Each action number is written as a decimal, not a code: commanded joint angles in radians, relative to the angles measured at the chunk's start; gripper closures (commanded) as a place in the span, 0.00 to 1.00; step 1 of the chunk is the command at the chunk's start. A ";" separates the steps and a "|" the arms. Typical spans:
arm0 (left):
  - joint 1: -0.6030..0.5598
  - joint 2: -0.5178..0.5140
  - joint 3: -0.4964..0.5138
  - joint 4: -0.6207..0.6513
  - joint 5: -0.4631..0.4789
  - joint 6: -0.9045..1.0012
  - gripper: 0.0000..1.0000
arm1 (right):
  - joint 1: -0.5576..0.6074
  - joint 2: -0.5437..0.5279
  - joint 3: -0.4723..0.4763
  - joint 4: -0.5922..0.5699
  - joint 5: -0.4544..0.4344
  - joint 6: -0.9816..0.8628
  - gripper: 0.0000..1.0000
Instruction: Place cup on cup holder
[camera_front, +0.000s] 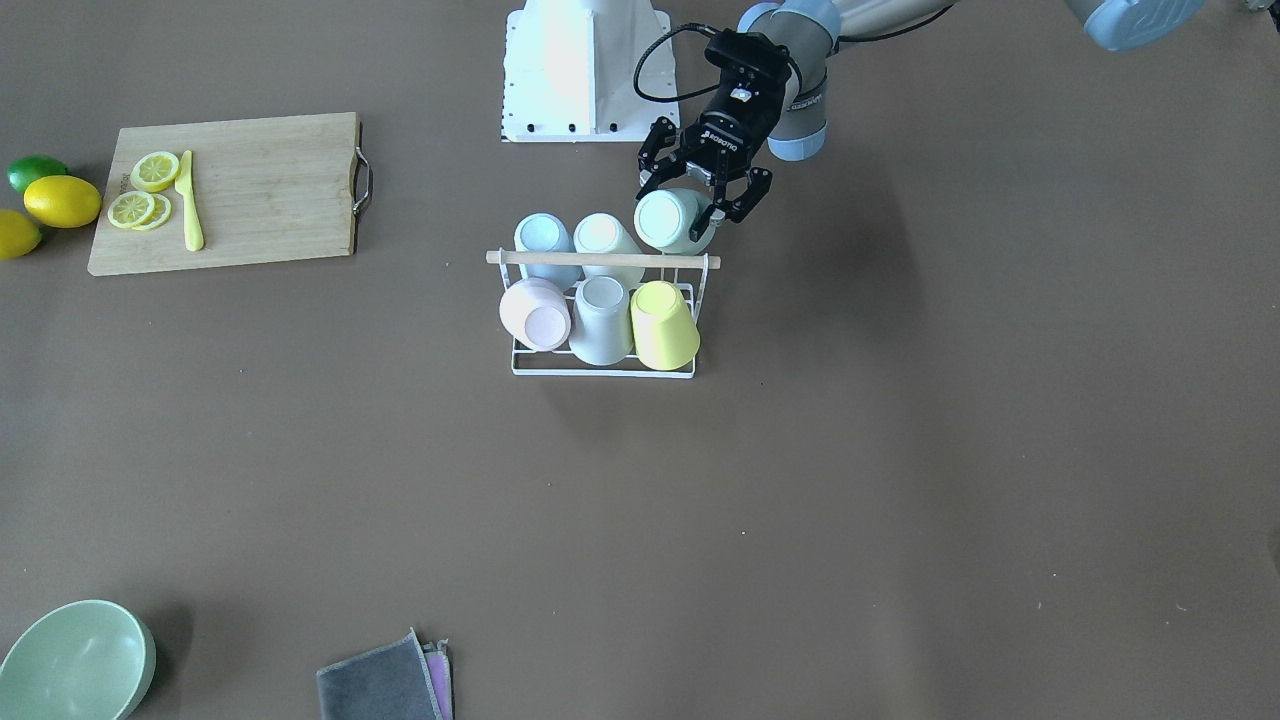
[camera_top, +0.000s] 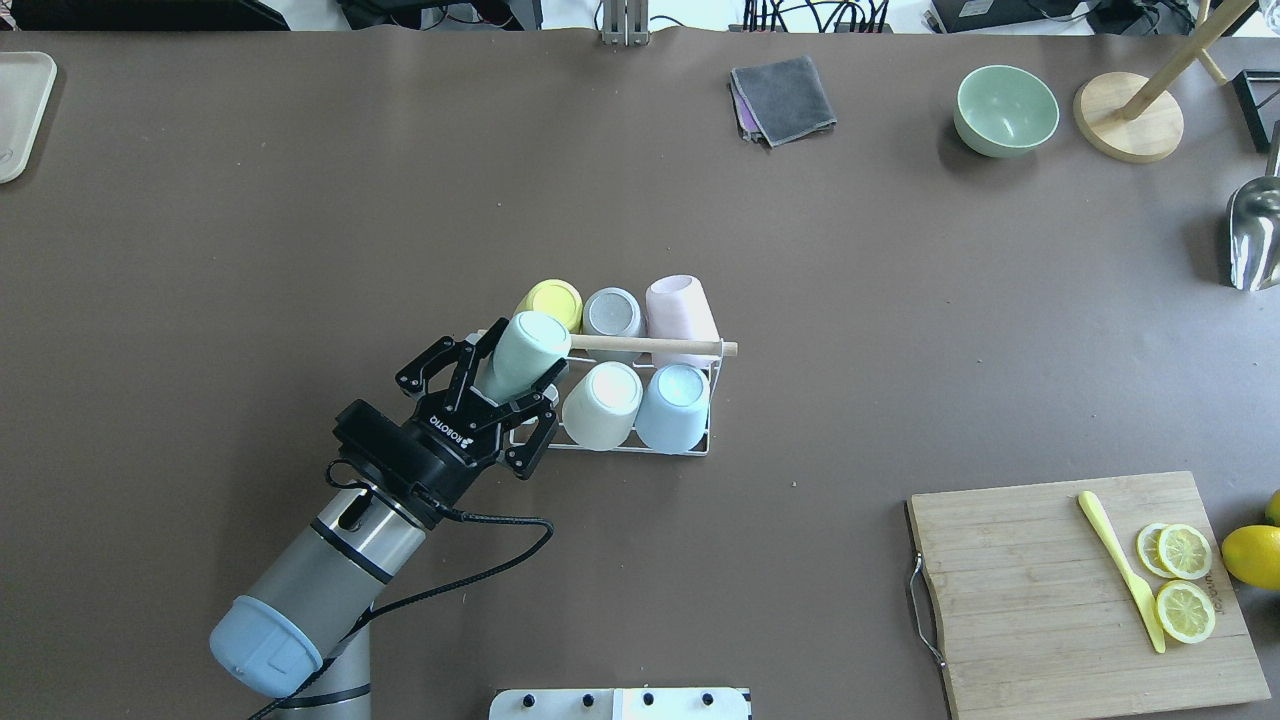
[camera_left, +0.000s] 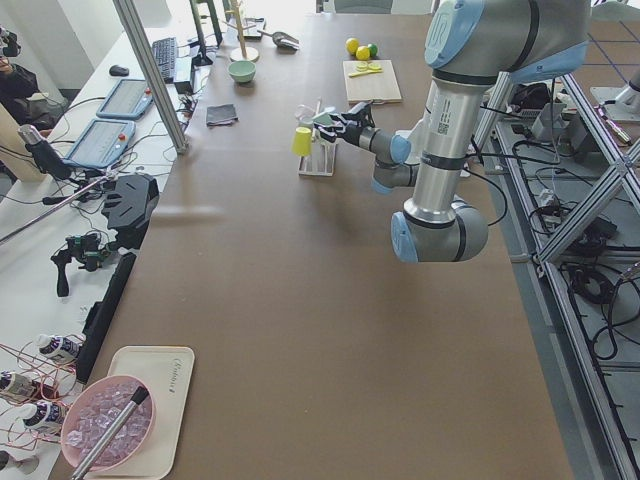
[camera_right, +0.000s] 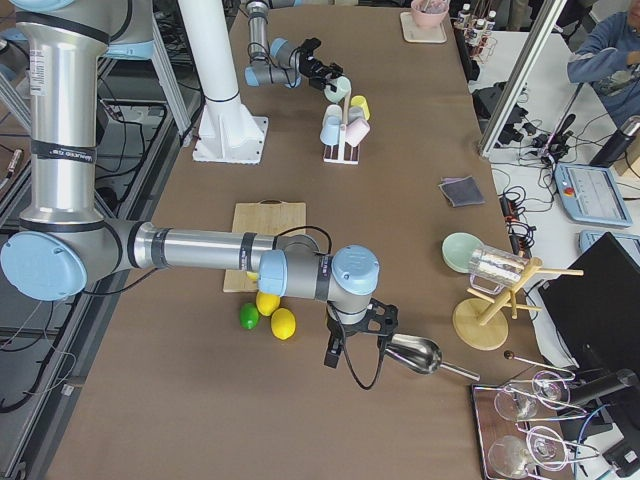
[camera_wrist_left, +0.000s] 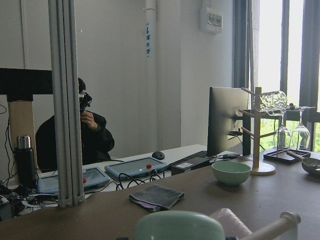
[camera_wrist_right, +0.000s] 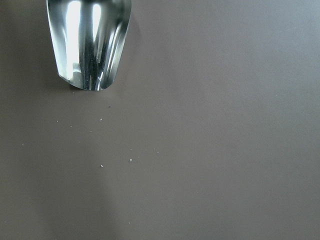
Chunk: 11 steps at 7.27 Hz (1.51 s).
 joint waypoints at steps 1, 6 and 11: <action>-0.003 0.003 0.002 -0.006 0.000 0.000 0.02 | 0.000 0.000 -0.002 0.000 -0.002 0.000 0.00; -0.056 0.012 -0.182 0.086 -0.015 0.022 0.02 | 0.000 -0.002 -0.001 0.000 -0.002 0.000 0.00; -0.413 -0.028 -0.239 0.679 -0.496 -0.190 0.02 | 0.000 -0.002 -0.002 0.000 -0.002 0.002 0.00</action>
